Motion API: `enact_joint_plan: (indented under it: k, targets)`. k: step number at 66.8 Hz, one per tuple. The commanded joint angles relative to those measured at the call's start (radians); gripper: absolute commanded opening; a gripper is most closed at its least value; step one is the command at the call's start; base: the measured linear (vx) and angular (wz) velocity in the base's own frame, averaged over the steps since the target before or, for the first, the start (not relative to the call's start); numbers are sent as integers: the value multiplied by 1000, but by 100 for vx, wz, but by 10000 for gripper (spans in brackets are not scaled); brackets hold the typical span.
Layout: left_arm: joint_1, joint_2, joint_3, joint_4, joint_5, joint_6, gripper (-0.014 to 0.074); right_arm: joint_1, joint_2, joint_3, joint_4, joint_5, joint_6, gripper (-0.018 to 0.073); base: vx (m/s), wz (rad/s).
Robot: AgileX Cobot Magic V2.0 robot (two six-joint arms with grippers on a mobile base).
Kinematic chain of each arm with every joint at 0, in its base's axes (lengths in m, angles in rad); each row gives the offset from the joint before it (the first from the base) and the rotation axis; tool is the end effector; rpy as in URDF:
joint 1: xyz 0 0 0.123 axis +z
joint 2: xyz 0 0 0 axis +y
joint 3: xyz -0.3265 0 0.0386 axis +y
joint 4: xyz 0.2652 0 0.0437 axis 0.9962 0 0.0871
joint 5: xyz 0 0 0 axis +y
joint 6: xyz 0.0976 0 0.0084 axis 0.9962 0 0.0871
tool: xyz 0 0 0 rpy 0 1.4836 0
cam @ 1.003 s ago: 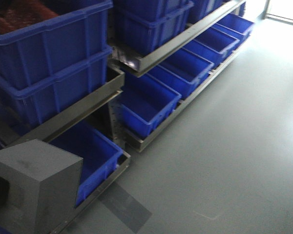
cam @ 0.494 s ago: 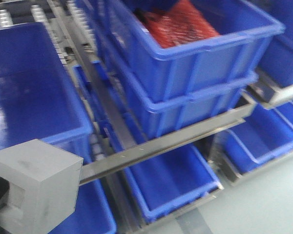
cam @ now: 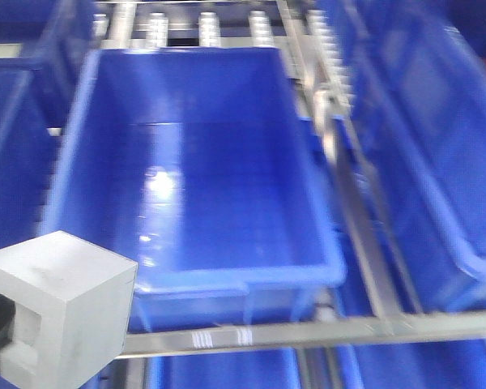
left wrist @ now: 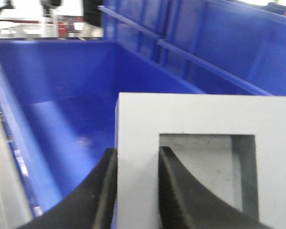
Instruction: Sort gray base to blue bin
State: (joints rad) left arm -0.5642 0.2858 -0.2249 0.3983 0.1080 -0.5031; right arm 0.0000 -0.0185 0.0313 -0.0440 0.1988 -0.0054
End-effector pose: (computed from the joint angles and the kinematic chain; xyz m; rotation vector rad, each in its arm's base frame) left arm 0.0551 -0.0300 0.2723 0.3460 1.6294 -0.4767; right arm 0.0358 -0.0009 0.1836 -0.0346 1.6948 -0.0437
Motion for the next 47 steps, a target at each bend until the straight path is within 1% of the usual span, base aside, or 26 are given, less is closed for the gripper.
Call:
enact_joint_plan:
  k: [1, 9, 19, 47]
  targets:
    - [-6, 2, -35, -1, -97, -8, -7, -5, -8, 6, -8, -73, -7, -5, 15, 45]
    - [-6, 2, -35, -1, -97, -8, -7, -5, -8, 6, -8, -73, -7, -5, 15, 37]
    - [-6, 2, -35, -1, -97, -8, -7, -5, -8, 6, -8, -73, -7, -5, 14, 18]
    - [-6, 2, -35, -1, -97, -8, -7, -5, -8, 6, -8, -73, -7, -5, 13, -1]
